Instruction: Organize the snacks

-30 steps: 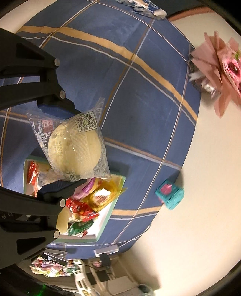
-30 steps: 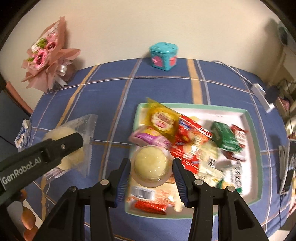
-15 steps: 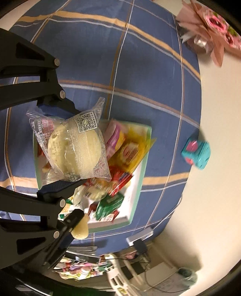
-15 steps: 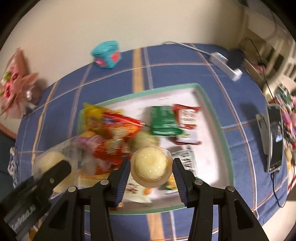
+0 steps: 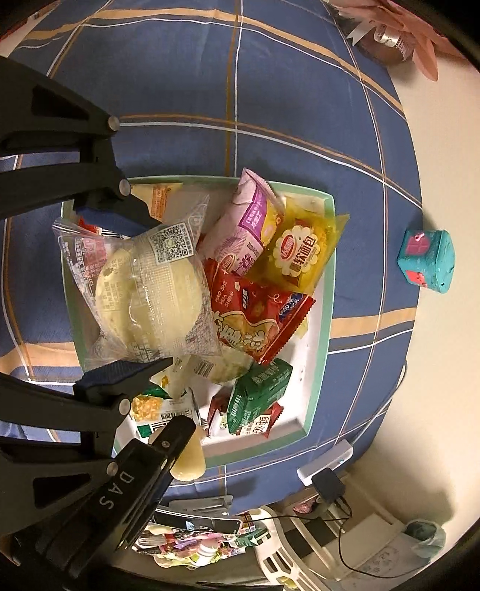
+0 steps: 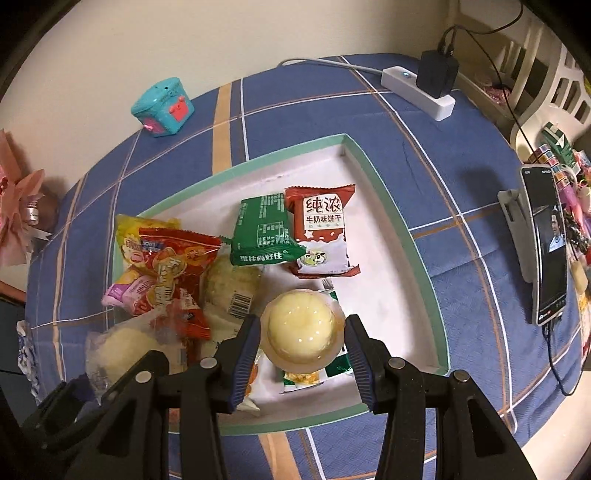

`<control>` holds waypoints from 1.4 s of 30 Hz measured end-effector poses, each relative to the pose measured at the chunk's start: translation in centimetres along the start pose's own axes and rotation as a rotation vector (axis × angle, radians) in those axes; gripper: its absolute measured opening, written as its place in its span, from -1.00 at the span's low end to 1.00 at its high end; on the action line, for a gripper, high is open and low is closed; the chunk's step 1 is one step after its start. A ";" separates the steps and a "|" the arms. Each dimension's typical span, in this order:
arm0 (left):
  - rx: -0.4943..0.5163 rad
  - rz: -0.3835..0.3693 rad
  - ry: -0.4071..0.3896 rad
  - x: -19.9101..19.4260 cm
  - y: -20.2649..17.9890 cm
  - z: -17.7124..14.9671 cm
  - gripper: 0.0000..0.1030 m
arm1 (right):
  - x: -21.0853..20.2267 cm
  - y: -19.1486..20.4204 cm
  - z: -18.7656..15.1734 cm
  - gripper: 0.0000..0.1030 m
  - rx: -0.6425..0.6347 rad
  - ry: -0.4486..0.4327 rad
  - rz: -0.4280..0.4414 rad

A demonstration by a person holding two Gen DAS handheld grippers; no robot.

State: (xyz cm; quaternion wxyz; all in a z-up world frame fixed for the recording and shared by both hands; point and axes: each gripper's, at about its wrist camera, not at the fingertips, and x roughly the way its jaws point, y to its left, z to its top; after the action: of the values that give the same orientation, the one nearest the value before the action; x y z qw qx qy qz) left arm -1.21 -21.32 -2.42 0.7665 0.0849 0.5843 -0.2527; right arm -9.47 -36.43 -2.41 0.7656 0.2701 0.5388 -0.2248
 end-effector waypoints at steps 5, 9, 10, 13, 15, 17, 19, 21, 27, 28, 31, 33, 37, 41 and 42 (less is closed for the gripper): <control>-0.020 -0.008 0.003 0.0 0.4 0.1 0.28 | 0.2 0.2 0.2 -0.03 -0.006 0.002 0.003; -0.036 -0.024 0.012 -0.1 0.9 0.1 0.39 | 0.2 0.1 0.2 -0.03 -0.007 0.003 0.007; -0.040 -0.032 0.012 -0.2 1.0 0.1 0.42 | 0.1 0.1 0.2 -0.03 -0.007 0.004 0.009; -0.055 -0.055 0.008 -0.6 1.4 0.0 0.51 | 0.1 0.2 0.2 -0.03 -0.012 0.005 0.012; -0.061 -0.071 0.003 -1.0 1.7 0.0 0.52 | 0.1 0.3 0.2 -0.03 -0.018 0.005 0.015; -0.068 -0.081 -0.001 -1.3 1.9 -0.2 0.52 | 0.0 0.5 0.1 -0.03 -0.026 0.006 0.017; -0.074 -0.084 -0.003 -1.6 2.2 -0.3 0.52 | 0.1 0.8 -0.1 -0.02 -0.035 0.009 0.016; -0.088 -0.088 -0.007 -2.0 2.6 -0.5 0.52 | 0.1 1.1 -0.2 -0.02 -0.046 0.013 0.012; -0.104 -0.118 -0.029 -3.0 3.4 -1.0 0.52 | 0.5 2.1 -0.8 0.00 -0.074 0.025 0.006; -0.106 -0.128 -0.034 -3.2 3.5 -1.1 0.52 | 0.6 2.2 -0.9 0.00 -0.076 0.027 0.005; -0.126 -0.132 -0.051 -3.7 4.3 -1.5 0.53 | 0.4 2.3 -1.1 0.03 -0.079 0.016 0.001; -0.145 -0.088 -0.066 -4.1 5.3 -1.8 0.53 | 0.3 2.3 -1.4 0.04 -0.080 0.014 0.002; -0.168 0.081 -0.101 -4.5 7.0 -2.3 0.81 | 0.2 2.6 -2.5 0.24 -0.097 0.016 -0.014; -0.169 0.196 -0.090 -4.1 8.2 -3.1 0.83 | -0.4 2.8 -3.5 0.45 -0.111 -0.006 -0.030; -0.170 0.208 -0.083 -4.0 8.4 -3.3 0.89 | -0.6 2.7 -3.8 0.47 -0.113 -0.012 -0.034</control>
State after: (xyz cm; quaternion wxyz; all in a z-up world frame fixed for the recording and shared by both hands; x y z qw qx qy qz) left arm -0.68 -11.58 -1.09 0.8164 0.0694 0.5595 -0.1248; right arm -10.56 -31.88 -2.40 0.7788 0.2158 0.5508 -0.2087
